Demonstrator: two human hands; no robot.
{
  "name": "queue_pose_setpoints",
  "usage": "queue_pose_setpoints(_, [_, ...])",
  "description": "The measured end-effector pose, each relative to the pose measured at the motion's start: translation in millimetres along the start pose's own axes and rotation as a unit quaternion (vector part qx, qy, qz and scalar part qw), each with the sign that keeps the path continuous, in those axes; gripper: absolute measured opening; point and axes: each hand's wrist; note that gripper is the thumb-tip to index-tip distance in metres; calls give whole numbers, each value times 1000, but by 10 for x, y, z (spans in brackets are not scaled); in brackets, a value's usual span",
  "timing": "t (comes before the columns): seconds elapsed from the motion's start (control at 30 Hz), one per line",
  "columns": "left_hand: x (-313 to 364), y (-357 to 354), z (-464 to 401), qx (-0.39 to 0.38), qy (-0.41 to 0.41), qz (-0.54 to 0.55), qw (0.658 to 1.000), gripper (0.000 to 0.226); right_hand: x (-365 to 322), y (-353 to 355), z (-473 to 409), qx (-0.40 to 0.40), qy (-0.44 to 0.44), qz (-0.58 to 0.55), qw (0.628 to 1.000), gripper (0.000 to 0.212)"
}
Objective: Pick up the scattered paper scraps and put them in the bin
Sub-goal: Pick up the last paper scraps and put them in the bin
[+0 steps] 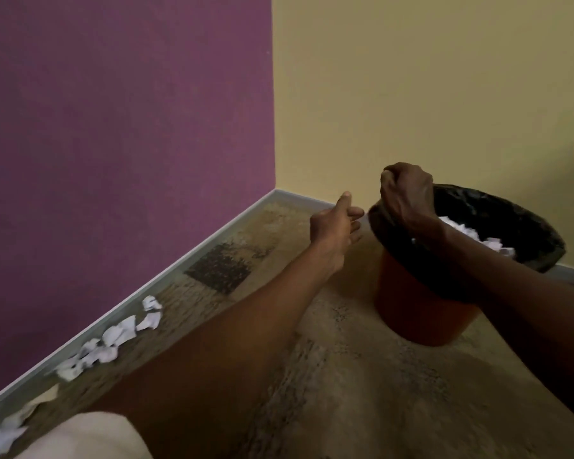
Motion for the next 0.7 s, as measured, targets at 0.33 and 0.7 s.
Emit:
queue_pose_setpoints(0.33, [-173,1822,37,188,40,116,975,37,-1263,-1259,221,-66,138,-127,980,26])
queue_pose_setpoints(0.7, [-966,3842,416,447,61,-69,890,27,-2307,-2368,881,-201,199,-231,931,22])
Point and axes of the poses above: each hand's wrist, its own z-axis away from the middle knuckle, its own y-axis out of the back of the hand, x = y × z, and after that the axes turned 15 degrees about y, right-handed
